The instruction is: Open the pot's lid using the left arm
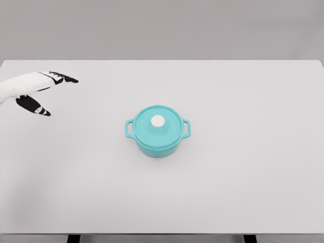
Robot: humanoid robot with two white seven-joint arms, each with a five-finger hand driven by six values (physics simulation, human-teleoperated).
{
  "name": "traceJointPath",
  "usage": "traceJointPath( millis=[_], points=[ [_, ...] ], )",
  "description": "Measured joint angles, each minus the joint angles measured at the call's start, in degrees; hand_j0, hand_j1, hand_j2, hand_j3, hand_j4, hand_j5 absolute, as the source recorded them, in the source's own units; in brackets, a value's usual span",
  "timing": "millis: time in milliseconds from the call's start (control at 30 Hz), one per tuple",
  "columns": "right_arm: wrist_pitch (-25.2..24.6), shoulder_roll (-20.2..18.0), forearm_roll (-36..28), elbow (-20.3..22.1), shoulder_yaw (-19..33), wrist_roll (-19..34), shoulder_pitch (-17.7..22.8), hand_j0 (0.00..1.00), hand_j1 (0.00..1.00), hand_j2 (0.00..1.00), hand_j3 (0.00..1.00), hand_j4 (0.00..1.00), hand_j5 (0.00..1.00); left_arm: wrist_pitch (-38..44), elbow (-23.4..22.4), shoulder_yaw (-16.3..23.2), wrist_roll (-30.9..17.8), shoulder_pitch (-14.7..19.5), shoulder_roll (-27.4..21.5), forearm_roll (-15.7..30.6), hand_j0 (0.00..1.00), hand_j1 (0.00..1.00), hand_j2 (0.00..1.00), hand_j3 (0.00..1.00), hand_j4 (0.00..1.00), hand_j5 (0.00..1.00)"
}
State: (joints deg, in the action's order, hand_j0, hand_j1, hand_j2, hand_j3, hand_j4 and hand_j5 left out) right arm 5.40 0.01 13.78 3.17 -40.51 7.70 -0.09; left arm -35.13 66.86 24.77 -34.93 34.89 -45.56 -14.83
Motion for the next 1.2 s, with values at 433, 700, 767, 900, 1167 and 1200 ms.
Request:
traceJointPath(
  millis=[433,700,767,900,1167,1200],
  points=[
    [-0.12,0.00,0.02,-0.18,0.00,-0.07,1.23,1.00,1.00,1.00,1.00,1.00,1.00,-0.24,8.65,3.15,-0.14,5.25,4.78,-0.95,1.00,1.00,1.00,1.00,1.00,1.00],
    [-0.13,0.00,0.02,-0.18,0.00,-0.07,1.23,1.00,1.00,1.00,1.00,1.00,1.00,0.04,13.71,26.15,-0.08,25.40,9.79,-0.47,1.00,1.00,1.00,1.00,1.00,1.00],
    [-0.13,0.00,0.02,-0.18,0.00,-0.07,1.23,1.00,1.00,1.00,1.00,1.00,1.00,0.01,15.69,29.13,-0.09,26.37,11.58,-0.51,1.00,1.00,1.00,1.00,1.00,1.00],
    [-0.13,0.00,0.02,-0.18,0.00,-0.07,1.23,1.00,1.00,1.00,1.00,1.00,1.00,-0.03,19.83,31.73,-0.10,26.02,12.79,-0.38,1.00,1.00,1.00,1.00,1.00,1.00],
    [-0.13,0.00,0.02,-0.18,0.00,-0.07,1.23,1.00,1.00,1.00,1.00,1.00,1.00,-0.03,22.65,32.55,-0.10,23.38,9.16,-0.23,1.00,1.00,1.00,1.00,1.00,1.00],
    [-0.13,0.00,0.03,-0.18,-0.01,-0.07,1.23,1.00,1.00,1.00,1.00,1.00,1.00,-0.03,22.70,32.60,-0.10,21.98,8.89,-0.29,1.00,1.00,1.00,1.00,1.00,1.00]
  ],
)
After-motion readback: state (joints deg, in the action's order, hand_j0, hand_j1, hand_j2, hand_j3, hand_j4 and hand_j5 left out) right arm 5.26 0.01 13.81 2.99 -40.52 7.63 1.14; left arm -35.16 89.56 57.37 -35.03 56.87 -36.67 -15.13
